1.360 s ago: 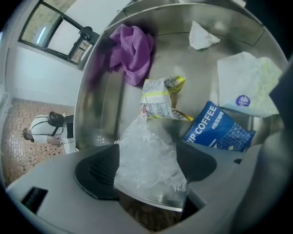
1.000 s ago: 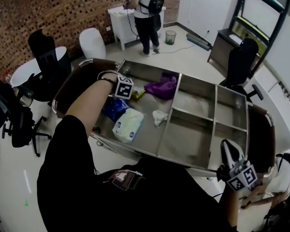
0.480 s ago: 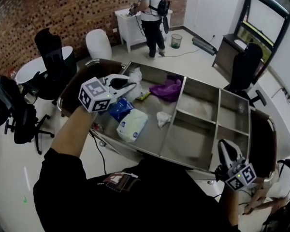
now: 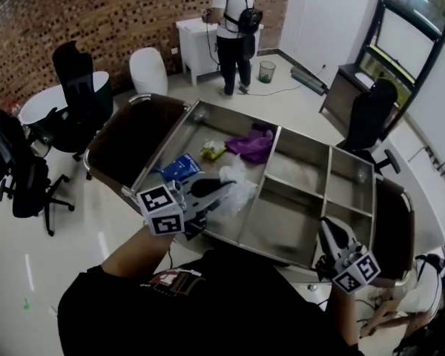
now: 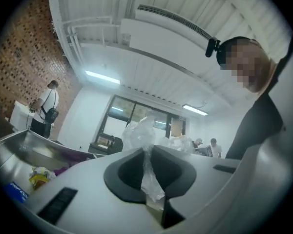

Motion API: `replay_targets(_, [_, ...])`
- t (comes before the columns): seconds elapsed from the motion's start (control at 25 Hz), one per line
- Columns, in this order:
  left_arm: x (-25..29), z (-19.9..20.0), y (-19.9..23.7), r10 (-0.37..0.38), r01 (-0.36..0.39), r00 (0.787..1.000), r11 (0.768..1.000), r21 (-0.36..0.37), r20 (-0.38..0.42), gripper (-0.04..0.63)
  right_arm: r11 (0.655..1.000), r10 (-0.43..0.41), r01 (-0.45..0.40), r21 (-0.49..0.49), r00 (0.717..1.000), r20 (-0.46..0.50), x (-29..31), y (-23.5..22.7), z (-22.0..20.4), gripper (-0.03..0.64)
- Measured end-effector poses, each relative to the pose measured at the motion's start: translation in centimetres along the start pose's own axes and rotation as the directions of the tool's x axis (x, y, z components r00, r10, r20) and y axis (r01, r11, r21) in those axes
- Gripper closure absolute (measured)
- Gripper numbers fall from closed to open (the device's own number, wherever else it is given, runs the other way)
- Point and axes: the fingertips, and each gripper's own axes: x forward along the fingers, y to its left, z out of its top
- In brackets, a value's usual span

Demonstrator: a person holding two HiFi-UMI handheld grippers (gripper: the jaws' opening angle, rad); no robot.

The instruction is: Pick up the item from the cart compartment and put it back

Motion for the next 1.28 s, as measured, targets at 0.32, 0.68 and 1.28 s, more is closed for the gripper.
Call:
replay_targets(0.32, [-0.1, -1.7, -0.7, 0.005, -0.01, 0.997, 0.998, -0.063, -0.076, 0.58, 1.0, -0.019, 0.019, -0.015, 1.0, 0.0, -0.5, -0.4, 0.2, 0.595])
replay_targets(0.68, [-0.2, -1.2, -0.9, -0.006, 0.002, 0.998, 0.998, -0.064, -0.069, 0.58, 0.997, -0.05, 0.05, -0.061, 0.999, -0.012, -0.5, -0.7, 0.2, 0.595])
replay_targets(1.28, [0.6, -1.6, -1.7, -0.04, 0.035, 0.993, 0.998, -0.054, -0.108, 0.579, 0.996, -0.07, 0.07, -0.06, 0.998, -0.006, -1.3, -1.0, 0.2, 0.595])
